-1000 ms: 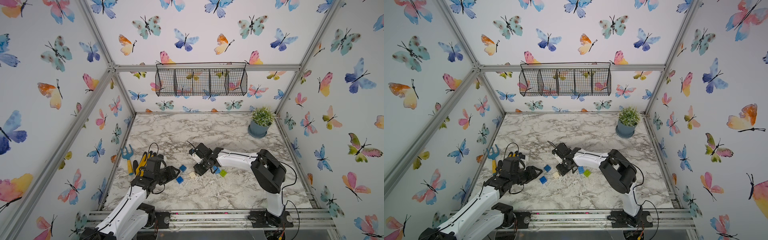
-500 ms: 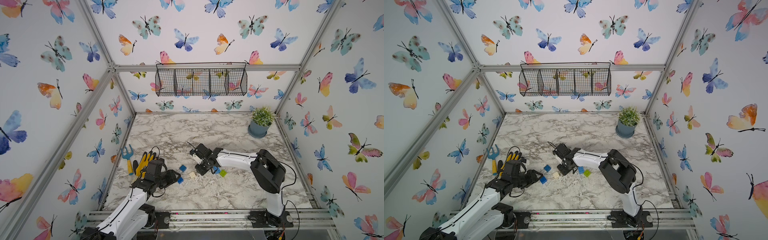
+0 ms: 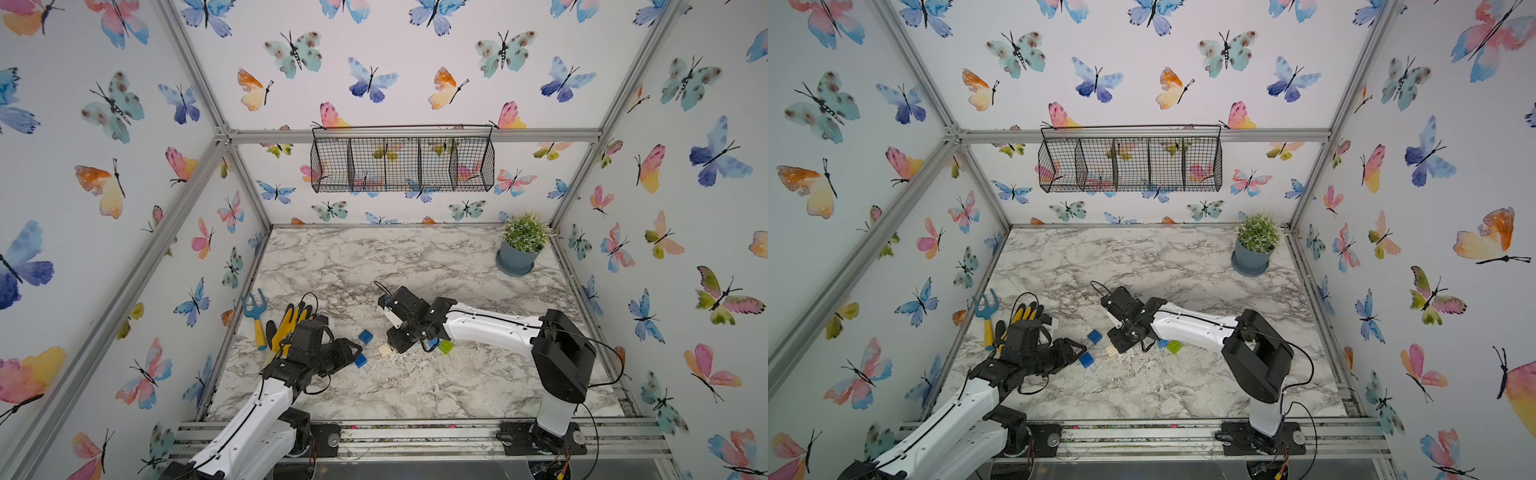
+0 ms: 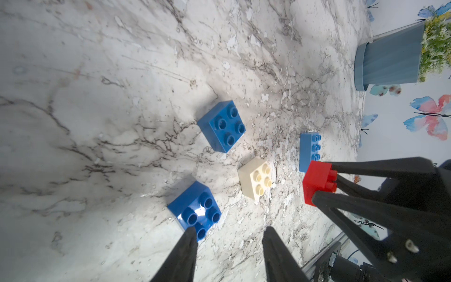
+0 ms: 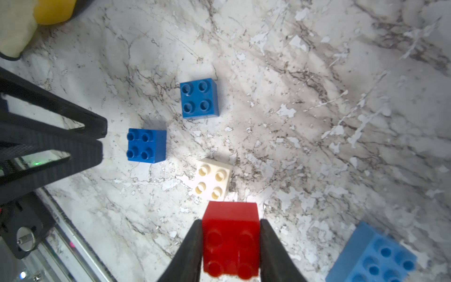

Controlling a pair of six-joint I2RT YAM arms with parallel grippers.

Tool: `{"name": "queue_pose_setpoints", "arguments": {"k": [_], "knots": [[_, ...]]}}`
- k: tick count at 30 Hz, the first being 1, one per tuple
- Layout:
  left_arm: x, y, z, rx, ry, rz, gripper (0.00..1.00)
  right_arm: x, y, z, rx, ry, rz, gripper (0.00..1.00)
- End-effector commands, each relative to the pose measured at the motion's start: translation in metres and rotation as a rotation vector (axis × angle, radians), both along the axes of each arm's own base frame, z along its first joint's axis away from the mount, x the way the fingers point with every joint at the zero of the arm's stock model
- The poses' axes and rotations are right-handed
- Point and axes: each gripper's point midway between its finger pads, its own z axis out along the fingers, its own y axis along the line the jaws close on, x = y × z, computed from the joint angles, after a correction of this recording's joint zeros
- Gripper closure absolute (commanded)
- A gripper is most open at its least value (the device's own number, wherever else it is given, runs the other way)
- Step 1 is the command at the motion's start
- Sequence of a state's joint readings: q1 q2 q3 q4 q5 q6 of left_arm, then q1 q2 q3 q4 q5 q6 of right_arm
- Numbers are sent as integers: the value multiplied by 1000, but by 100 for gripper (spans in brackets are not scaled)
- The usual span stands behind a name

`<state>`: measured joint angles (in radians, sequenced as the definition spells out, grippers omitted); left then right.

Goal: Assemble the letter y with lego
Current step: Pick up the lego brick from the center of the board, then assemble the lego brick with the lego brick.

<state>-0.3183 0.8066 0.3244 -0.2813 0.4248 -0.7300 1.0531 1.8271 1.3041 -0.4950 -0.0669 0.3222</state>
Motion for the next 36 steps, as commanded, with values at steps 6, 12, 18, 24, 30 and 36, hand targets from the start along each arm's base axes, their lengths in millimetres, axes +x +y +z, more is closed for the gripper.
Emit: {"name": "queue_pose_setpoints", "arguments": {"k": [6, 12, 18, 24, 30, 36], "knots": [[-7, -4, 1, -28, -7, -28, 47, -26, 8, -17, -42, 100, -85, 65], [-8, -4, 1, -31, -11, -23, 45, -26, 9, -25, -77, 112, -119, 65], [-8, -4, 1, -33, -13, -24, 45, -21, 6, -31, -111, 98, -161, 66], [-8, -4, 0, -34, -12, -25, 44, -18, 10, -30, -106, 93, -181, 66], [-9, -4, -1, -35, -9, -23, 44, -19, 13, -37, -123, 101, -190, 66], [-9, -4, -1, -35, -11, -24, 44, -18, 9, -45, -163, 93, -206, 66]]}}
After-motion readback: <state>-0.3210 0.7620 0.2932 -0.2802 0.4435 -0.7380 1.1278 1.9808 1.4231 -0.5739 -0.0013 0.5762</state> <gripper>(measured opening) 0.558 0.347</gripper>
